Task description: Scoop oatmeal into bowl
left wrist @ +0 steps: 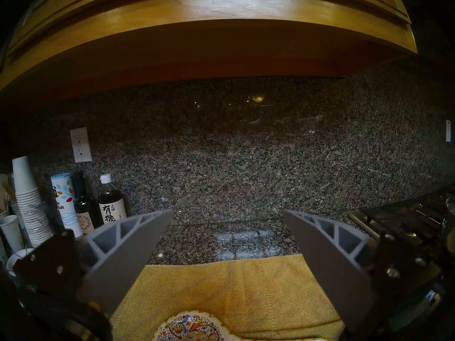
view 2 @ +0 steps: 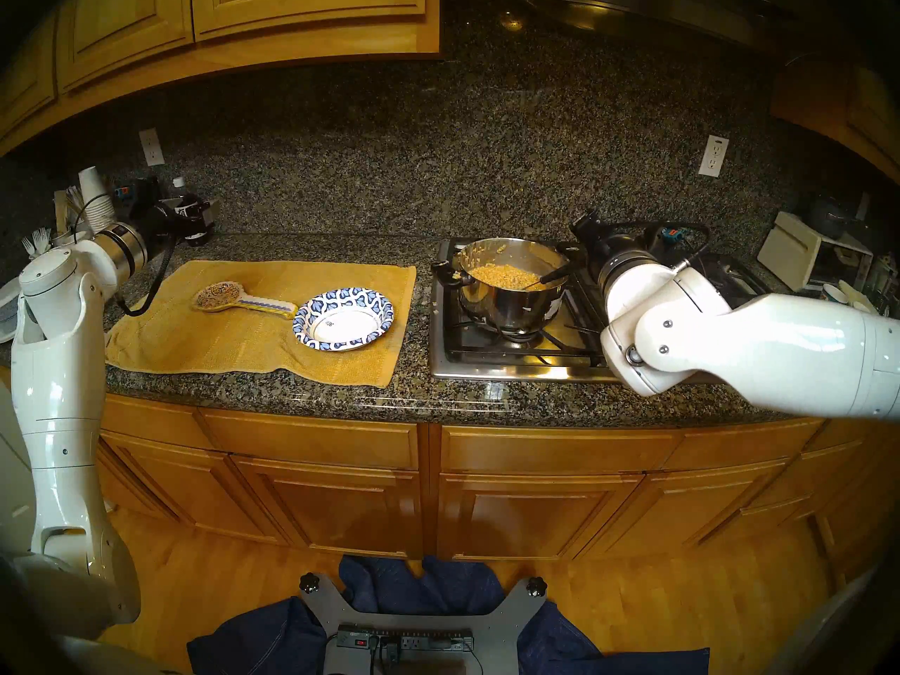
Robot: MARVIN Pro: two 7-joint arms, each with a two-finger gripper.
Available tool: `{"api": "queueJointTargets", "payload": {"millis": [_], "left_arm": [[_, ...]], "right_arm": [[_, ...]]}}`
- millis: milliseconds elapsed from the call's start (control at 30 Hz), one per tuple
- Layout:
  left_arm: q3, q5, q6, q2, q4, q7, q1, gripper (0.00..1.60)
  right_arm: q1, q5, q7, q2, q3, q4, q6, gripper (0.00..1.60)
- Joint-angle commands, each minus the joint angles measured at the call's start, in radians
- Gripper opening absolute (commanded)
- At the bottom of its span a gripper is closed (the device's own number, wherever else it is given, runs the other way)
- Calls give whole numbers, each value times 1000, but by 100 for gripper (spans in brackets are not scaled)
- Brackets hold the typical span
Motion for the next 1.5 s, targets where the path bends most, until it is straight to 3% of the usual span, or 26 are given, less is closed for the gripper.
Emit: {"api": "queueJointTargets", "payload": {"millis": [0,900,1000,1167,1200,1233,1333,1400,1467], "left_arm": [[-6,-5,-17,6,-29,-1,-31,160],[-5,-9,-18,9,-29,2,-29,160],[-4,-9,-18,9,-29,2,-29,160],[-4,-10,-18,9,-29,3,-29,160],[-4,-10,-18,9,-29,3,-29,160],[-4,-10,-18,9,-29,3,-29,160],[-4,-10,-19,9,-29,3,-29,160],[-4,-11,-19,9,-29,3,-29,160],[-4,-11,-19,10,-29,4,-29,160]], "right_arm": [[8,-31,-7,-29,3,-2,-16,160],[-14,-13,5,-93,-29,58,-48,159],[-17,-12,7,-95,-34,62,-52,148],[-21,-18,12,-96,-45,68,-54,93],[-21,-18,12,-96,-45,68,-54,93],[-21,-18,14,-96,-48,69,-55,72],[-23,-20,20,-95,-52,70,-59,46],[-24,-20,22,-95,-52,71,-60,41],[-26,-21,24,-95,-54,72,-62,23]]}}
